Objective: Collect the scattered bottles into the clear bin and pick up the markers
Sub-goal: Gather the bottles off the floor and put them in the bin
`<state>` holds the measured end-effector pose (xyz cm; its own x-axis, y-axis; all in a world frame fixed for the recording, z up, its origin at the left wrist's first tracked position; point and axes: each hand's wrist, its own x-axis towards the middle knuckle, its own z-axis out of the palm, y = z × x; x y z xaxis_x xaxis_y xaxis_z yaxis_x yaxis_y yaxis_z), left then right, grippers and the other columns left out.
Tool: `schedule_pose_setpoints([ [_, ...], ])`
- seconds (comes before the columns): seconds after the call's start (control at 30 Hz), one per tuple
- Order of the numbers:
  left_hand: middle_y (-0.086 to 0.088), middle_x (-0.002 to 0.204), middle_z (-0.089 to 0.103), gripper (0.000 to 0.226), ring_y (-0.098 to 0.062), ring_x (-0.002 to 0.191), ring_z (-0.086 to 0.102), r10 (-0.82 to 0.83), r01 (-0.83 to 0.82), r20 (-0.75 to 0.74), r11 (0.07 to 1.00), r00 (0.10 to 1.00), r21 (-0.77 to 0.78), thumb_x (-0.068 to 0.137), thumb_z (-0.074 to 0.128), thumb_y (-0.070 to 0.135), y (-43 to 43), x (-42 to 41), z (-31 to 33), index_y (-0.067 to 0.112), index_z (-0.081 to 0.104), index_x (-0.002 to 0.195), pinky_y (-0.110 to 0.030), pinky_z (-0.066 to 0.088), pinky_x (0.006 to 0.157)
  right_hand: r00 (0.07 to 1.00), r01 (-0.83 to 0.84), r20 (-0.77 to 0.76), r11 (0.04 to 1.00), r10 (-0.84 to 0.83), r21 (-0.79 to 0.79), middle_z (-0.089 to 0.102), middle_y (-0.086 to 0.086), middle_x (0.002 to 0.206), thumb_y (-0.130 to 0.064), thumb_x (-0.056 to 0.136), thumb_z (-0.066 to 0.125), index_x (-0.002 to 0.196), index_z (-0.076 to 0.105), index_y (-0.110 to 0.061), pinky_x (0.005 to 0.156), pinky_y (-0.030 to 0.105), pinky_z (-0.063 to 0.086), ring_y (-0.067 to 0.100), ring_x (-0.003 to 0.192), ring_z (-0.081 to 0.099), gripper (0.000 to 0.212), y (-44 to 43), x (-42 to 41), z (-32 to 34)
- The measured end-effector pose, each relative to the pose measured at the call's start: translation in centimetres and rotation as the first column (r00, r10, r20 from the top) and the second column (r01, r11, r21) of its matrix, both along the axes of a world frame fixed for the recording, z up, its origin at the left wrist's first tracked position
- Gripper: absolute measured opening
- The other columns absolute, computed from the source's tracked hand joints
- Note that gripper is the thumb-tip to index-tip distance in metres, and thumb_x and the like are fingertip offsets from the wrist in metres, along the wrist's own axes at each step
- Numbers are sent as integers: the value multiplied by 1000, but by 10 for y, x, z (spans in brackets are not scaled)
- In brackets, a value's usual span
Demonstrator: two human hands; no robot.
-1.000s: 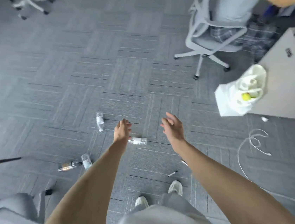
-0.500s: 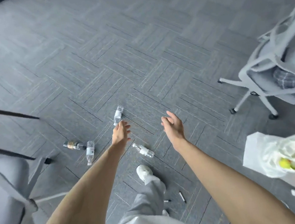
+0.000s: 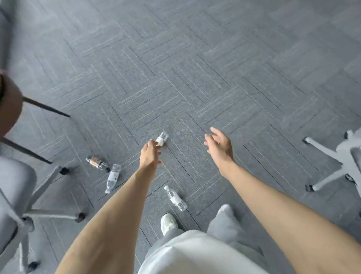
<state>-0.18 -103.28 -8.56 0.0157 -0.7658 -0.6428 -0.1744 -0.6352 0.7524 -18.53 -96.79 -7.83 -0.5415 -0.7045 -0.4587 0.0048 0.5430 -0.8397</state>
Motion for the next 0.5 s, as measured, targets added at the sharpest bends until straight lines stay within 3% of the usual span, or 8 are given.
schedule_pose_setpoints([
  [0.2,-6,114,62,37,-24,103,57,274,-276,52,960,960,39,101,29,32,-8,-13,-25,11,56,114,-42,46,92,956,-293,13,955,292,42,67,5,125,-30,93,57,139,53,-20,101,49,51,23,112,65,48,-63,-26,-29],
  [0.37,-5,114,62,36,-23,103,57,517,-525,107,849,849,61,101,32,34,6,-23,-74,12,57,113,-42,46,93,821,-571,44,815,570,99,66,1,126,-30,95,55,143,50,-22,101,48,50,21,113,65,49,-105,-43,-78],
  [0.5,-6,113,64,36,-23,100,58,605,-618,155,784,781,51,100,32,34,23,-24,-124,12,58,113,-40,47,86,750,-660,60,741,659,124,68,1,123,-30,96,54,143,49,-22,102,46,50,20,112,64,48,-123,-43,-132],
])
